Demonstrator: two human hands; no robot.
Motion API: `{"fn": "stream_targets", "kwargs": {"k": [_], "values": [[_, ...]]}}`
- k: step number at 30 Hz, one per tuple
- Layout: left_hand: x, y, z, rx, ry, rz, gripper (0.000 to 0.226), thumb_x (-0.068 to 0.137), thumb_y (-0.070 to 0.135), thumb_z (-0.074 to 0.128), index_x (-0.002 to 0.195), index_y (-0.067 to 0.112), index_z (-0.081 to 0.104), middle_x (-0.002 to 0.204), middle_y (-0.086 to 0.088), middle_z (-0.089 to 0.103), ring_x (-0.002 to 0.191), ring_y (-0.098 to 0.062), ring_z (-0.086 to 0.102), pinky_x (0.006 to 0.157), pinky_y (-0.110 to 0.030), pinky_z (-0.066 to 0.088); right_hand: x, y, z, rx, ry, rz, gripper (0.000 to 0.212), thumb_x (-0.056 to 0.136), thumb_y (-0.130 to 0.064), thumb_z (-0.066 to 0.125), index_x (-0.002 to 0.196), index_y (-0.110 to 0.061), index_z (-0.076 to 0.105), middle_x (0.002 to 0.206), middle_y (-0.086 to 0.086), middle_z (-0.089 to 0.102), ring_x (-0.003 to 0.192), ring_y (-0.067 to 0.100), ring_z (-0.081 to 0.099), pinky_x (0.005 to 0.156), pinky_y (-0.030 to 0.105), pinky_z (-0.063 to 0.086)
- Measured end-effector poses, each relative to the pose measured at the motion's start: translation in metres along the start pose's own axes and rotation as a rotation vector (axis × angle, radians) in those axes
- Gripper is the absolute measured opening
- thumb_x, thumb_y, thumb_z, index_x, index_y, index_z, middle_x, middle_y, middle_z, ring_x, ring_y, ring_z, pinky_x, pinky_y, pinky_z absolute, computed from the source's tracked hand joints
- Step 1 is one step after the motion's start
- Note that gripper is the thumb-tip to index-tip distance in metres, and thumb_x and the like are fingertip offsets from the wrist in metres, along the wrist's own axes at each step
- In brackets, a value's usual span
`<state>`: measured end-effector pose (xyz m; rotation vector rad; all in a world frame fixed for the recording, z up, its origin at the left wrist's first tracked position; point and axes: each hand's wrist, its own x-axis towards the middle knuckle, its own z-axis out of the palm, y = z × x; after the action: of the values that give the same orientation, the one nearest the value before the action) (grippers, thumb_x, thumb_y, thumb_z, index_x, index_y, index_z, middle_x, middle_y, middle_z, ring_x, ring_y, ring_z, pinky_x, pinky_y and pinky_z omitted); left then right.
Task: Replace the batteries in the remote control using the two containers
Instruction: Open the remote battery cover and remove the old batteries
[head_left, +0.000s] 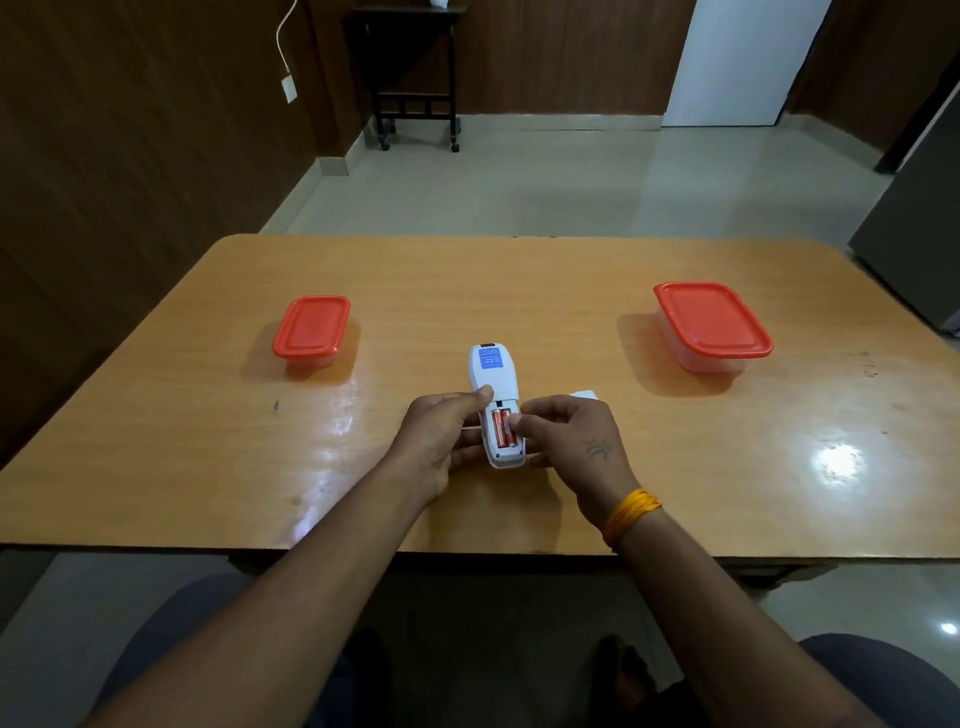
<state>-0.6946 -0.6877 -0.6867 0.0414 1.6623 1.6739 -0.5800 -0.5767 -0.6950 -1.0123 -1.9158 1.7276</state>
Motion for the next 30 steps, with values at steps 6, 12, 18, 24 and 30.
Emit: {"fn": "stream_targets", "kwargs": {"k": [6, 12, 18, 24, 30], "values": [[0.004, -0.009, -0.009, 0.254, 0.077, 0.172, 0.037, 0.077, -0.001, 0.079, 0.113, 0.006, 0.081, 0.099, -0.009, 0.084, 0.089, -0.026, 0.082, 0.082, -0.043, 0.067, 0.011, 0.011, 0.010, -0.043, 0.074, 0.033, 0.008, 0.082, -0.020, 0.085, 0.086, -0.013, 0.083, 0.081, 0.005, 0.081, 0.083, 0.025, 0.079, 0.069, 0.035, 0.065], [0.003, -0.013, -0.015, 0.483, 0.194, 0.244, 0.032, 0.072, 0.002, 0.085, 0.102, 0.015, 0.084, 0.092, -0.001, 0.084, 0.088, -0.018, 0.080, 0.082, -0.043, 0.067, 0.012, 0.017, 0.024, -0.250, 0.116, -0.073, 0.011, 0.085, -0.026, 0.079, 0.087, -0.017, 0.085, 0.078, -0.005, 0.079, 0.076, 0.010, 0.071, 0.072, 0.031, 0.057], [-0.002, -0.015, -0.008, 0.755, 0.262, 0.353, 0.031, 0.077, 0.015, 0.087, 0.108, 0.015, 0.083, 0.097, -0.001, 0.082, 0.093, -0.016, 0.076, 0.087, -0.039, 0.063, 0.008, 0.022, 0.032, -0.388, 0.207, -0.203, 0.013, 0.088, -0.027, 0.075, 0.086, -0.017, 0.084, 0.080, -0.002, 0.079, 0.079, 0.014, 0.071, 0.074, 0.033, 0.058], [-0.008, -0.017, -0.002, 0.968, 0.267, 0.513, 0.033, 0.082, 0.015, 0.080, 0.115, 0.014, 0.079, 0.113, -0.004, 0.078, 0.103, -0.023, 0.073, 0.089, -0.035, 0.058, 0.007, 0.024, 0.030, -0.431, 0.212, -0.276, 0.015, 0.093, -0.021, 0.071, 0.096, -0.012, 0.082, 0.087, 0.004, 0.079, 0.081, 0.019, 0.070, 0.079, 0.037, 0.057], [-0.009, -0.018, 0.002, 1.197, 0.212, 0.620, 0.018, 0.090, 0.020, 0.067, 0.106, 0.012, 0.074, 0.110, -0.009, 0.065, 0.101, -0.030, 0.064, 0.075, -0.029, 0.040, 0.008, 0.024, 0.027, -0.442, 0.192, -0.291, 0.015, 0.093, -0.015, 0.070, 0.100, -0.011, 0.083, 0.092, 0.005, 0.081, 0.087, 0.021, 0.072, 0.085, 0.032, 0.056]]}}
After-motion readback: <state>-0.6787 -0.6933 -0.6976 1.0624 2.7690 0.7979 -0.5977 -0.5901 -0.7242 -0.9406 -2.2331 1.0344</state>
